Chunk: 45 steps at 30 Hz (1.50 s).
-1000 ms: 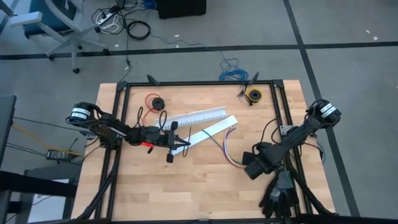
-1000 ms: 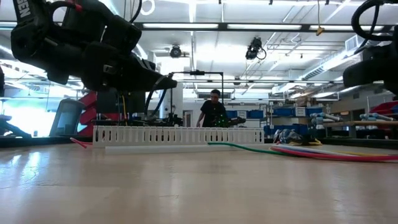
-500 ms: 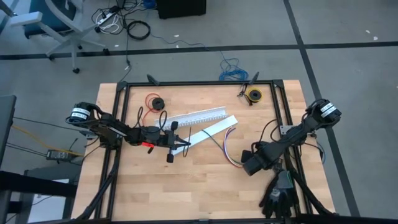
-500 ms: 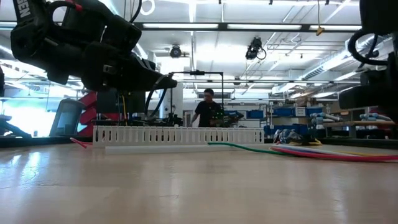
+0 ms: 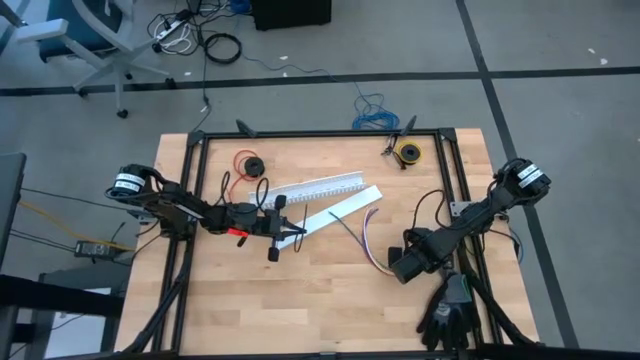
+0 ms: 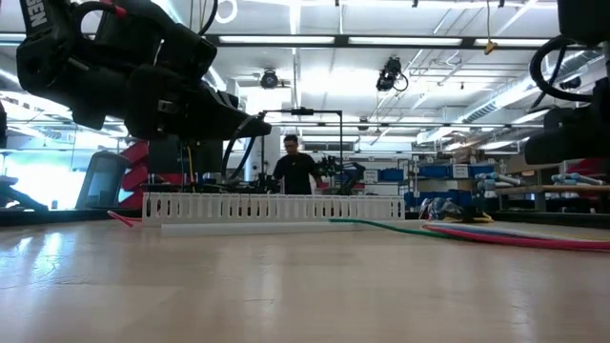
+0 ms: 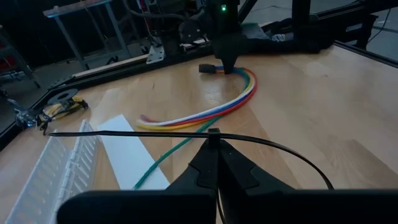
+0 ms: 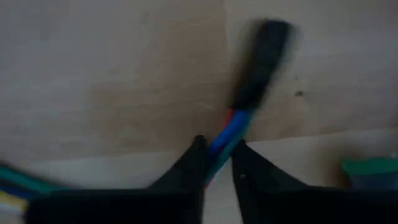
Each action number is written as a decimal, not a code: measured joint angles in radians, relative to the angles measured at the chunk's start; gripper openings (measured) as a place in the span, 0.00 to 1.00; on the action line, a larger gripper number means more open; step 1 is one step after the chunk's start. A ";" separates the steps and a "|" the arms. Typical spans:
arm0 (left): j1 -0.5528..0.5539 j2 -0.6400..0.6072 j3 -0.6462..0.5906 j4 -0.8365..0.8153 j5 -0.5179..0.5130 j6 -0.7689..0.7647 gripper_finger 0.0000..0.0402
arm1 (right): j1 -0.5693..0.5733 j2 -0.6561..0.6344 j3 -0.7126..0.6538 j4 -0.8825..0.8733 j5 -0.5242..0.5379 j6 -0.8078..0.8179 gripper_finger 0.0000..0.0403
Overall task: Ziptie cables
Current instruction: Wrap the cables together using the black zip tie
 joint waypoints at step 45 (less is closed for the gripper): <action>0.091 0.007 0.233 -0.130 0.034 -0.129 0.01 | -0.278 0.057 0.299 0.534 0.502 -2.258 0.00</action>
